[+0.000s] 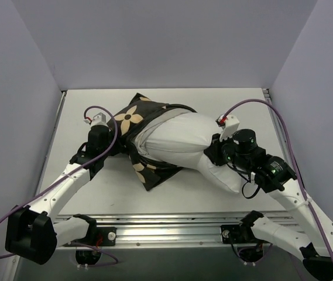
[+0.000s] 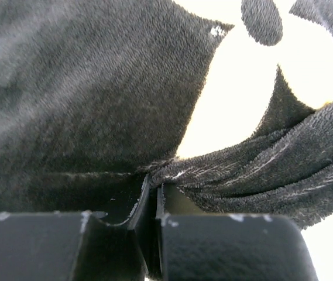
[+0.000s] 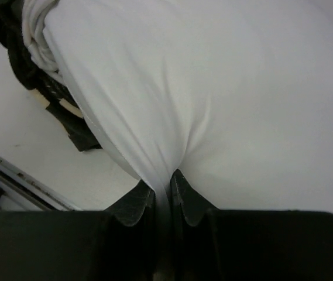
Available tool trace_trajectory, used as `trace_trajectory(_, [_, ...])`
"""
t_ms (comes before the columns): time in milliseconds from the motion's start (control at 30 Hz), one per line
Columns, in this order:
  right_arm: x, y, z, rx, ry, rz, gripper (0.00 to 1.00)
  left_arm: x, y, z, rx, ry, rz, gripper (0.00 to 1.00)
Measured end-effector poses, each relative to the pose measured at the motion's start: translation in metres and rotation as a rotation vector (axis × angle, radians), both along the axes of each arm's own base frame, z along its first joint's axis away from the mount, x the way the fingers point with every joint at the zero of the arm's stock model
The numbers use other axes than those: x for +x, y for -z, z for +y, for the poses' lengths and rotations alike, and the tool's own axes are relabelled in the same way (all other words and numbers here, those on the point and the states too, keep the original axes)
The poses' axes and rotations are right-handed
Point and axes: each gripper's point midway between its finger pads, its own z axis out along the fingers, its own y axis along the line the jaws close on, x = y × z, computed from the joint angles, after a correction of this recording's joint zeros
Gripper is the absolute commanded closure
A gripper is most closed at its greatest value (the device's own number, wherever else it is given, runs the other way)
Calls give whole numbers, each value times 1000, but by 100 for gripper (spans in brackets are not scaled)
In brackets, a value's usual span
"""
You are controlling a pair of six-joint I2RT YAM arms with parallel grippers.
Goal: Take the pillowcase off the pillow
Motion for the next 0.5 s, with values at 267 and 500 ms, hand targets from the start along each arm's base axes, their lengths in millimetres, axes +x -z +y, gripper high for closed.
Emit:
trace_trajectory(267, [-30,29,32,59,-244,154,46,-21,0,10,42,92,33,24])
trace_trajectory(500, [-17,10,39,90,-229,123,14,-33,-50,-14,43,305,-26,13])
